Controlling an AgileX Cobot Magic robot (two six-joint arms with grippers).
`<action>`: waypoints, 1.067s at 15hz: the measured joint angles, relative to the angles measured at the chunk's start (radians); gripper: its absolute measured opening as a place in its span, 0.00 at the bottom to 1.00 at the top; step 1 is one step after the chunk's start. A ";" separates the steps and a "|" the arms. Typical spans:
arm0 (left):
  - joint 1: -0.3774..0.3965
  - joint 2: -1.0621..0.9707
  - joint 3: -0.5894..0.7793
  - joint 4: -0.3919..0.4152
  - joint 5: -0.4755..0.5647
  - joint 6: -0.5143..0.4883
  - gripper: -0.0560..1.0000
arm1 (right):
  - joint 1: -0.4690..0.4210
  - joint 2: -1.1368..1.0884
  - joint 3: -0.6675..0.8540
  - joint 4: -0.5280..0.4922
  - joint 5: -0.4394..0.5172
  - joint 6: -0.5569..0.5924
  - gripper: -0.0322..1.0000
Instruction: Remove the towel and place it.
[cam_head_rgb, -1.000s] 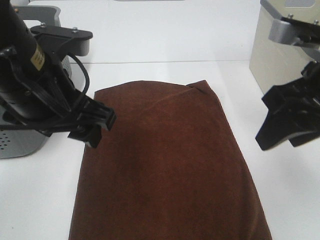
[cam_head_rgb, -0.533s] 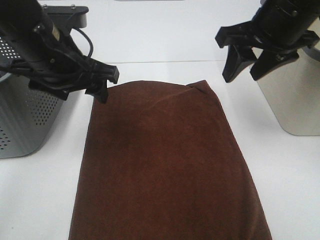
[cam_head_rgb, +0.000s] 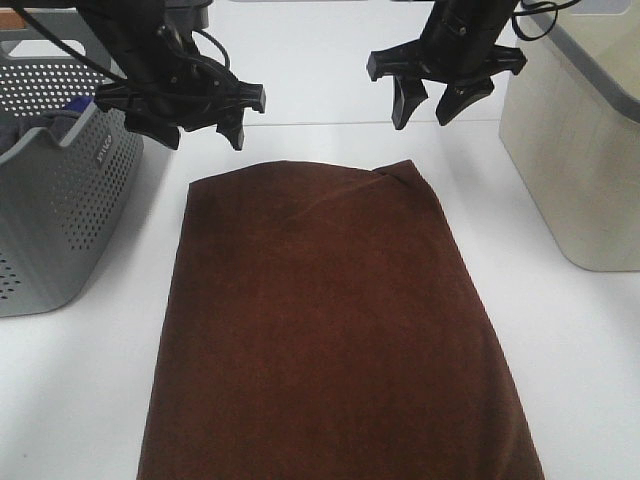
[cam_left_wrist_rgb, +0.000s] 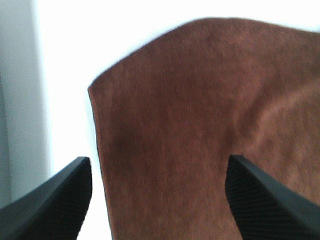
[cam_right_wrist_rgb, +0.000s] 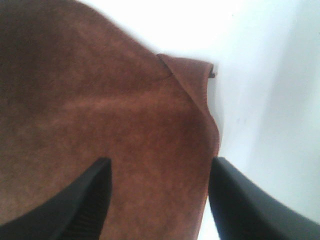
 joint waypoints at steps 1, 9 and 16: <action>0.009 0.043 -0.049 -0.002 0.002 0.012 0.72 | -0.008 0.046 -0.042 -0.003 0.000 -0.001 0.57; 0.015 0.308 -0.371 -0.026 0.095 0.062 0.72 | -0.095 0.325 -0.251 0.008 -0.036 -0.027 0.55; 0.015 0.310 -0.372 -0.025 0.094 0.082 0.72 | -0.095 0.387 -0.266 0.021 -0.092 -0.028 0.43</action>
